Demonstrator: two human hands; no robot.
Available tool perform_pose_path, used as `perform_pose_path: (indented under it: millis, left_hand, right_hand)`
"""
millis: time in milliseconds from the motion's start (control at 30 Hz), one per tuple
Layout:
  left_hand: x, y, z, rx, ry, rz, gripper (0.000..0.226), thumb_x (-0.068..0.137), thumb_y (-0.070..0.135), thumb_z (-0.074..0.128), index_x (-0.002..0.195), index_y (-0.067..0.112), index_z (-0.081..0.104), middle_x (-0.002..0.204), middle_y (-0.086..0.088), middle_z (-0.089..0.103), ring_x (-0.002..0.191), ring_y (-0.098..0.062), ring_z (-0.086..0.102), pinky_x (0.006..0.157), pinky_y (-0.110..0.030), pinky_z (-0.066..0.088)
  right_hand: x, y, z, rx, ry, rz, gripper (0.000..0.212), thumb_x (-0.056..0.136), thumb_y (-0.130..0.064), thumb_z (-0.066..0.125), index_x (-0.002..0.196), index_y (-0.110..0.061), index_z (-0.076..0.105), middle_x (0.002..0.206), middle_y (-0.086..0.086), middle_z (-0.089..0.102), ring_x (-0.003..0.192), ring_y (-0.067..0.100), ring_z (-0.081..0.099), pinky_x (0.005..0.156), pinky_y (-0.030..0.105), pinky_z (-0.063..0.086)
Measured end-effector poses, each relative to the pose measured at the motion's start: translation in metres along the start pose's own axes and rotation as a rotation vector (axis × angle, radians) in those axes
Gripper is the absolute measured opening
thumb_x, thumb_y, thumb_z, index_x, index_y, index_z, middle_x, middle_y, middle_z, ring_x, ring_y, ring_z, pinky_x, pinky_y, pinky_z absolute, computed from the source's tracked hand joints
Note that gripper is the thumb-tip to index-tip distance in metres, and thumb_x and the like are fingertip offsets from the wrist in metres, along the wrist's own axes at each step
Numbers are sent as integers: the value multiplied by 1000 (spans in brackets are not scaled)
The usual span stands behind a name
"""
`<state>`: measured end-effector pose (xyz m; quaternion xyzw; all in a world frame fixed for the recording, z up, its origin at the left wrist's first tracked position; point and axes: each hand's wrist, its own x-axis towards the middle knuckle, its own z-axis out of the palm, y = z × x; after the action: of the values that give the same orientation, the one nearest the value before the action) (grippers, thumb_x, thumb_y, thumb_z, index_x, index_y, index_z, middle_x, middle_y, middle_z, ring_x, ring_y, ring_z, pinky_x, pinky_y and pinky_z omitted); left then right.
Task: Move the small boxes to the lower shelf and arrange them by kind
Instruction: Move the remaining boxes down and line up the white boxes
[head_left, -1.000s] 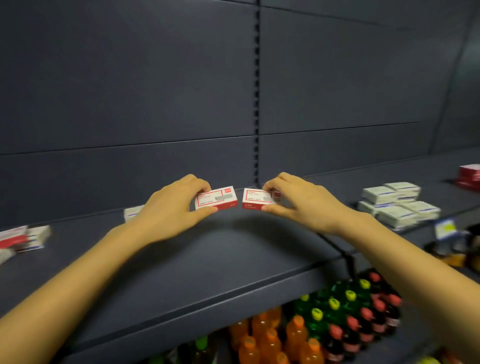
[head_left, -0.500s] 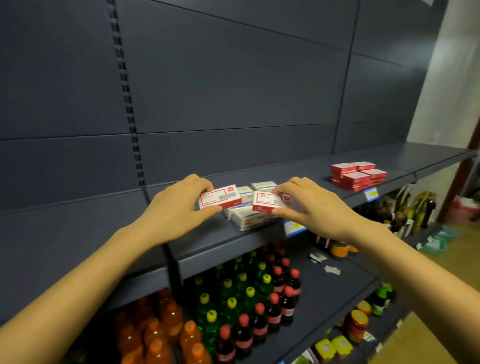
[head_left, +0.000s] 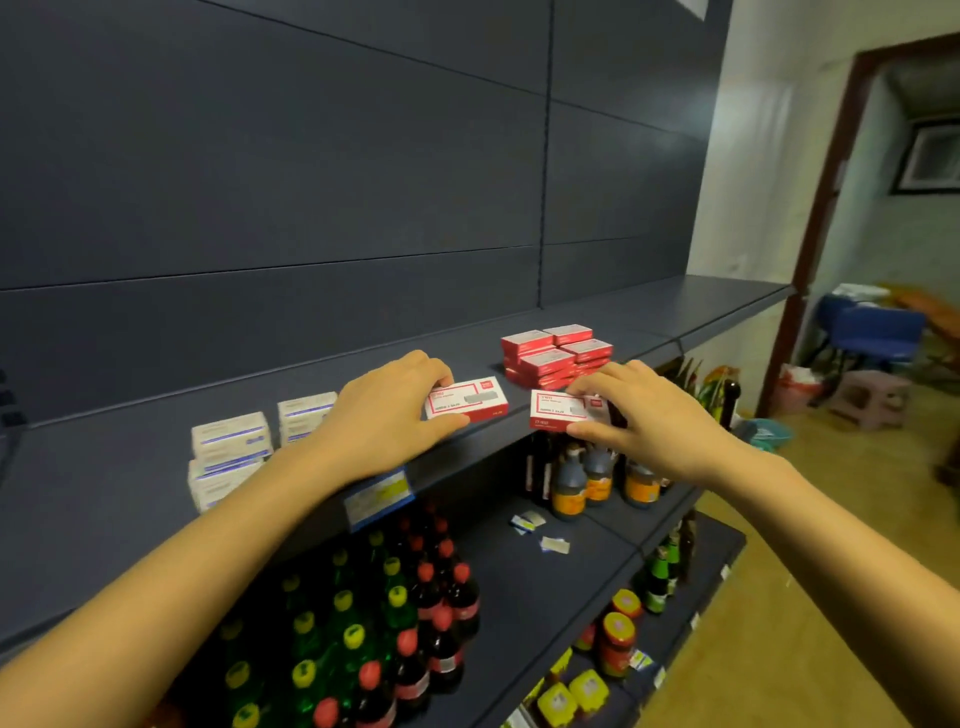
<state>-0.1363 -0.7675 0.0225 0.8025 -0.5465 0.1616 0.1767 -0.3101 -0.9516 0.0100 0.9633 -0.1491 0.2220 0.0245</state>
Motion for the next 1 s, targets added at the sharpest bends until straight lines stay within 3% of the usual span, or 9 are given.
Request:
perform_pose_path:
  millis: [200,333,533,733,867,1000]
  left_hand:
    - [80,23,37,17,-17,26,42,84,49,55,115,21,49,117,1,54,99,-18,53,78,-33,44]
    - [128,32,59,38,-44,-12,44,85,48,54,118,20,48,121,-1,53,105,-22,53,82,-34,42]
    - [166,32,90,56,-85,-95,45,86,49,52,119,19,47,123,0,52,107,-20,53,80,-31,39]
    - [180,29,100,64,-109,-168,45,85,49,53,118,19,47,123,2,53,106,-17,54,80,-29,42]
    - [183,33,108,47,-157,-245,44,86,48,53,119,19,47,125,1,52,108,-17,54,90,-36,48]
    - [181,42,108,43,-64,-303,42,84,47,56,117,22,49,124,4,51,109,-15,53,89,-35,47]
  right_hand:
    - [23,77,8,-34,-16,44,48,87,-51,50,128,-27,47,124,-4,53,107,17,43,86,31,40]
    - [53,122,11,-51,-62,35,49,87,-53,48,129,-27,46,125,-5,51,109,15,43,87,31,40]
    - [89,167,30,71,-52,12,47,86,-51,51,128,-30,47,125,-6,47,112,12,41,89,32,43]
    - [126,189,51,144,-71,-74,48,87,-49,51,131,-30,45,128,-7,45,118,11,39,88,30,40]
    - [145,202,58,180,-74,-175,49,86,-51,51,130,-31,46,128,-8,46,118,9,39,88,30,41]
    - [163,213,60,211,-89,-275,48,86,-51,52,130,-32,46,126,-9,47,116,8,39,84,28,41]
